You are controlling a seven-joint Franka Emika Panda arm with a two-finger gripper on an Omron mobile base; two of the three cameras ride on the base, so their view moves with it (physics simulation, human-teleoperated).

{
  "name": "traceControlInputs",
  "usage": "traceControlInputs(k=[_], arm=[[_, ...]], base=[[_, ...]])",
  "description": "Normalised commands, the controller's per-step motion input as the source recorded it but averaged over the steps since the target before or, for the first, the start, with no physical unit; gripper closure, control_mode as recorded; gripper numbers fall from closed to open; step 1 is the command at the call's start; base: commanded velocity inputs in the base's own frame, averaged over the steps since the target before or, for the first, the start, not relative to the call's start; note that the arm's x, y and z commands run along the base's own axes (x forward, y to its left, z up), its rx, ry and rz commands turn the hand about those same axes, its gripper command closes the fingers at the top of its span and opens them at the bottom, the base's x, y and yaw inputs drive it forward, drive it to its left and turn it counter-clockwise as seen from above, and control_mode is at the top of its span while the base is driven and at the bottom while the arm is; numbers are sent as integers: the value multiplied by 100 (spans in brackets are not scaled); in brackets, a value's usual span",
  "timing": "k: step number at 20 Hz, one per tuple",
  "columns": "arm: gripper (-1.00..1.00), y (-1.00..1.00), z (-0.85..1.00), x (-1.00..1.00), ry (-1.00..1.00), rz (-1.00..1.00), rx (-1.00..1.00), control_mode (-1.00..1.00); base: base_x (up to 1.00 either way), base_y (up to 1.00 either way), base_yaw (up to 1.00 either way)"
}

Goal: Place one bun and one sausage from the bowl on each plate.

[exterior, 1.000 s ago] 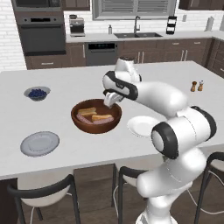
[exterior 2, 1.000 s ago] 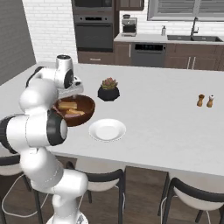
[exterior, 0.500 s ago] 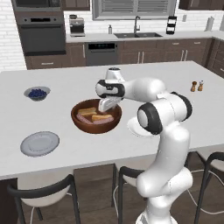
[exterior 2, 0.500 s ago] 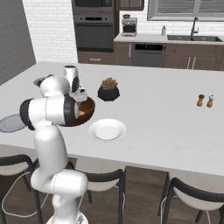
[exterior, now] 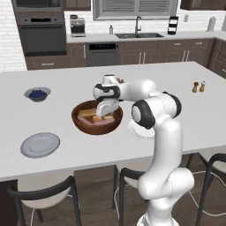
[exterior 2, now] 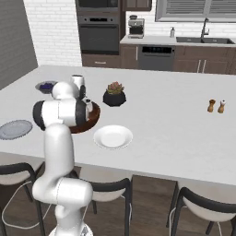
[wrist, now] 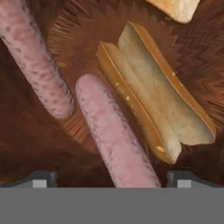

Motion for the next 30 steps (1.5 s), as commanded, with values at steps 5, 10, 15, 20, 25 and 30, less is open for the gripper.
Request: traceControlInputs(k=[5,10,15,20,25,30], arm=[[-100,0,-27,24,5,0,0,-100],[-100,0,-25,5,5,0,0,-100],[-100,0,-30,0,8,0,0,-100],[-100,0,-13,0,1,0,0,-100],[100,0,0,0,0,0,0,-100],[100,0,0,0,0,0,0,-100]], base=[[0,0,0],[0,0,0],[0,0,0],[0,0,0],[0,0,0],[0,0,0]])
